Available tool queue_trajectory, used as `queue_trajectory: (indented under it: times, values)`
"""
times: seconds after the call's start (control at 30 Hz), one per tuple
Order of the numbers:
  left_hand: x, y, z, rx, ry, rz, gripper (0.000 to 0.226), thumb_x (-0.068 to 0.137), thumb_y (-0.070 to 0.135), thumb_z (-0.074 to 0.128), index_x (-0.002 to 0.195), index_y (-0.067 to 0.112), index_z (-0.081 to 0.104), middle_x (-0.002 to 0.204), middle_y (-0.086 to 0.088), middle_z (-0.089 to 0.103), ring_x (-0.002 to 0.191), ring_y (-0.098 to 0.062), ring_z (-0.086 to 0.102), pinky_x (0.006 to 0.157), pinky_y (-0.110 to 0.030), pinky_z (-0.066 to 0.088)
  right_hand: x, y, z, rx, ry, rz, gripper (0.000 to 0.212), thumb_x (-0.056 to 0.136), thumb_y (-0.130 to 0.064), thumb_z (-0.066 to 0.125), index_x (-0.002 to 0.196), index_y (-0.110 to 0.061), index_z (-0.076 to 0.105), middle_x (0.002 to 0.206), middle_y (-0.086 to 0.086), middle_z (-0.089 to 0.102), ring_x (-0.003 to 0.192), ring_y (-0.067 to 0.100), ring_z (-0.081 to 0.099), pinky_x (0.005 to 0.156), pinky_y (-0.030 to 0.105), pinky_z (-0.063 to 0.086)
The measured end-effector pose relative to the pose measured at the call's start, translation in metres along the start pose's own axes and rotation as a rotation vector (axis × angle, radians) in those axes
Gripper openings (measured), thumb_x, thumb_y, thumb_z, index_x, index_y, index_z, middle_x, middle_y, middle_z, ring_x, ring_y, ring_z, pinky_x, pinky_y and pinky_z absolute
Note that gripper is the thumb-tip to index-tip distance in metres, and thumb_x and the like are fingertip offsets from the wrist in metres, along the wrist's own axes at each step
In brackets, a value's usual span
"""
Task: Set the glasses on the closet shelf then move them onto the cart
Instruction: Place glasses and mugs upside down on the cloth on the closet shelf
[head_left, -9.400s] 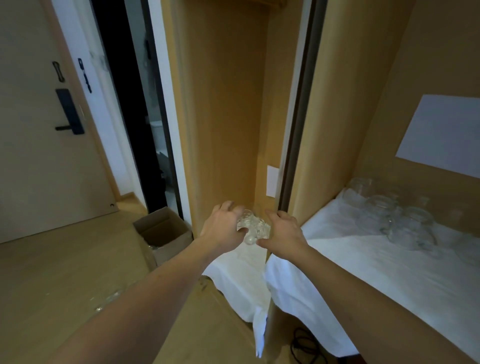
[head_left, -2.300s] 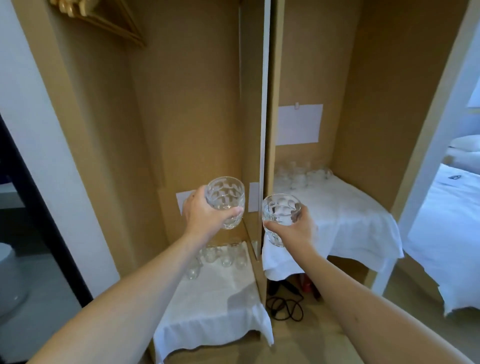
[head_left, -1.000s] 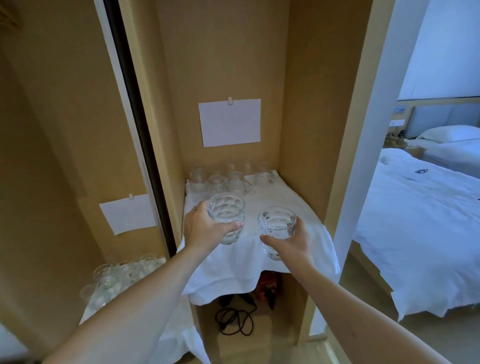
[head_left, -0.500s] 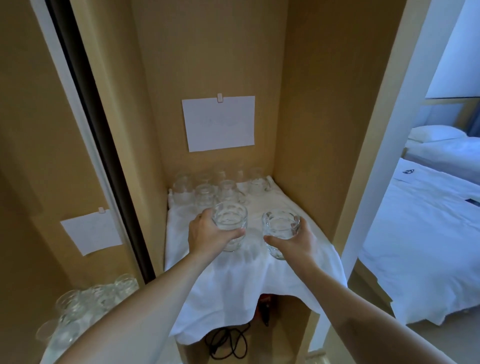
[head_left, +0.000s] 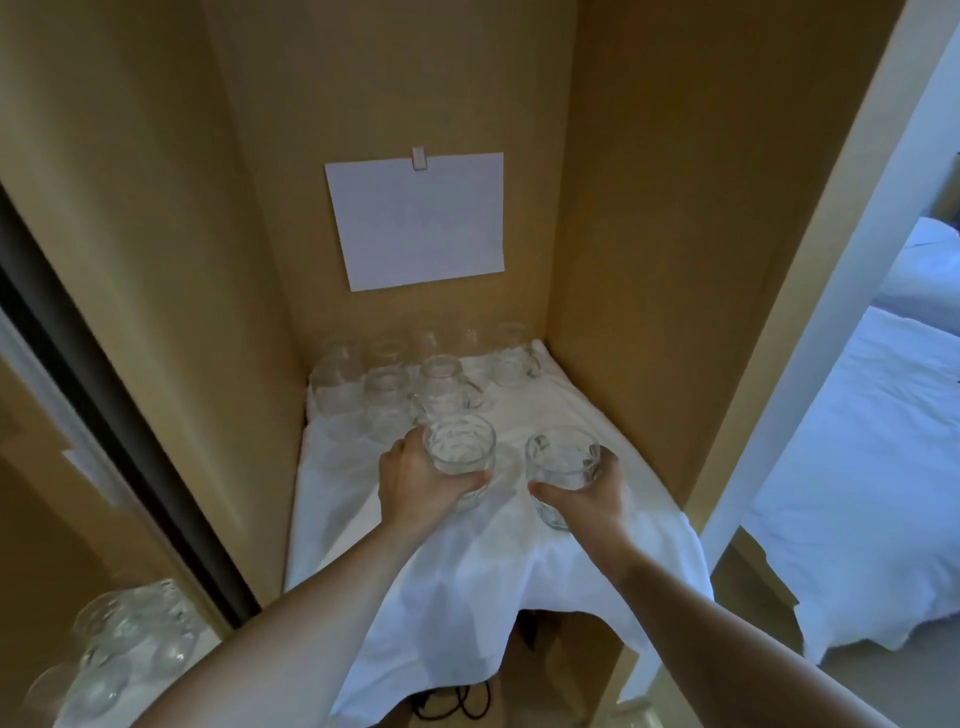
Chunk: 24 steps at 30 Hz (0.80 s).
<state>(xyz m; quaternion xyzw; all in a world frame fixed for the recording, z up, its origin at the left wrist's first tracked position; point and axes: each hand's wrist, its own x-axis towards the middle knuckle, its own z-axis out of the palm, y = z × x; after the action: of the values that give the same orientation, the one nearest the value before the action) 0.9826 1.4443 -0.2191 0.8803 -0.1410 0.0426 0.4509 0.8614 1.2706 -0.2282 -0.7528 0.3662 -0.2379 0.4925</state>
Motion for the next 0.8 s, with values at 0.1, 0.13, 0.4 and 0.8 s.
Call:
queue_trajectory:
  times: [0.1,0.13,0.4,0.8]
  values:
    - [0.007,0.003,0.016,-0.013,0.026,-0.028,0.108,0.032,0.078,0.075,0.12,0.017,0.062,0.113,0.0,0.07,0.107,-0.023,0.064,0.09,-0.041,0.054,0.025,0.0,0.001,-0.002,-0.036,-0.018,0.098,0.059,-0.037,0.096,0.142,-0.02,0.045,0.118,-0.008,0.056,0.119,0.02,0.058,0.083,0.026,0.042]
    - [0.011,0.006,0.021,-0.016,0.038,-0.029,0.107,0.032,0.078,0.075,0.119,0.016,0.062,0.112,-0.001,0.07,0.105,-0.024,0.064,0.089,-0.041,0.054,0.034,0.0,0.002,-0.005,-0.042,-0.025,0.097,0.059,-0.037,0.096,0.141,-0.019,0.046,0.119,-0.006,0.057,0.118,0.02,0.058,0.083,0.025,0.042]
    - [0.035,0.003,0.052,0.035,0.045,-0.036,0.097,0.039,0.067,0.088,0.116,0.012,0.065,0.109,-0.003,0.072,0.101,-0.025,0.067,0.086,-0.039,0.055,0.081,0.018,0.014,0.082,-0.122,-0.027,0.093,0.055,-0.042,0.097,0.133,-0.022,0.052,0.12,-0.007,0.062,0.113,0.015,0.061,0.087,0.025,0.052]
    - [0.068,-0.011,0.057,-0.057,-0.054,-0.061,0.102,0.037,0.068,0.087,0.125,0.021,0.061,0.114,0.006,0.069,0.105,-0.017,0.066,0.092,-0.034,0.054,0.097,0.033,0.023,-0.005,-0.26,-0.013,0.113,0.055,-0.023,0.1,0.144,-0.024,0.03,0.119,-0.016,0.054,0.117,0.016,0.057,0.089,0.019,0.044]
